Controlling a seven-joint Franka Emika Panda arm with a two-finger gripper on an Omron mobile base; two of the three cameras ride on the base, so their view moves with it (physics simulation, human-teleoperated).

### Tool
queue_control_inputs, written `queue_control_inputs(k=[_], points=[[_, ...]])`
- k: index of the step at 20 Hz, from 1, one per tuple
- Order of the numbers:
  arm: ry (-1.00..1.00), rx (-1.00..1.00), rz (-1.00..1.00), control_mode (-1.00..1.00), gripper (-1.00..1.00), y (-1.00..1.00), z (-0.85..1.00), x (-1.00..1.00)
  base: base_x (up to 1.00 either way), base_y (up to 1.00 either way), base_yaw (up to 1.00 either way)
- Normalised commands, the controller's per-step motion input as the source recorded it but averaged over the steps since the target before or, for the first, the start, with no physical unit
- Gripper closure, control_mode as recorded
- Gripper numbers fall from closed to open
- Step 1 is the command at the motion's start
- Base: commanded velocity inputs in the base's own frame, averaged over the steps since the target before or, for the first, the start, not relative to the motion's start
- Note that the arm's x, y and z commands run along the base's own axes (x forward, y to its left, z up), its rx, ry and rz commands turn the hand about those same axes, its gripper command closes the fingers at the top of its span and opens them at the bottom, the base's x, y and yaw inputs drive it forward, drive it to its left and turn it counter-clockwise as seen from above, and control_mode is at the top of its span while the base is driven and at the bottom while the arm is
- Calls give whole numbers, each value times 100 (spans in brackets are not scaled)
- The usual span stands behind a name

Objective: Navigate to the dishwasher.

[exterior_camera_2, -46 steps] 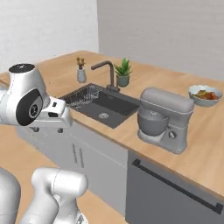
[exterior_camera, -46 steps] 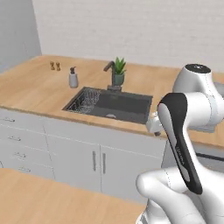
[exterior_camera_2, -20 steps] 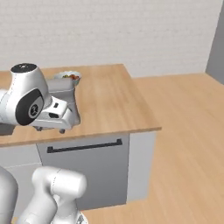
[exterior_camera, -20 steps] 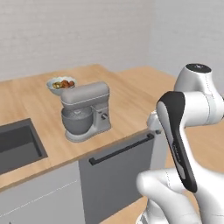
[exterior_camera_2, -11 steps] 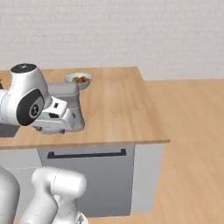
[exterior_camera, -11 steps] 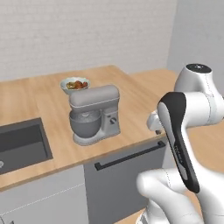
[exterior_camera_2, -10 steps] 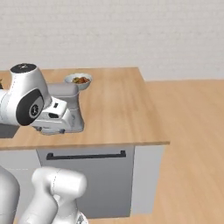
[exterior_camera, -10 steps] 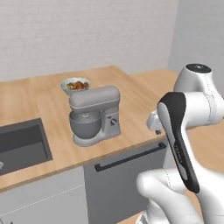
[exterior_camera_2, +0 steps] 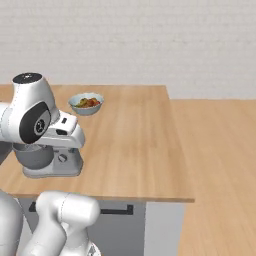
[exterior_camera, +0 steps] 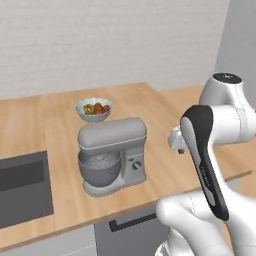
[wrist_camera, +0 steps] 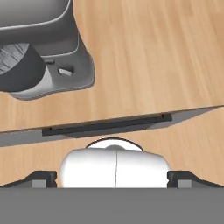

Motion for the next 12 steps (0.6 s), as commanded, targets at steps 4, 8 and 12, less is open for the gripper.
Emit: queue_control_inputs(k=[4,8,12], points=[[0,0,0,100,-100,0,0,0,71,-13,23],[0,0,0,100,-100,0,0,0,46,-2,24],[0,0,0,100,-100,0,0,0,40,0,20]])
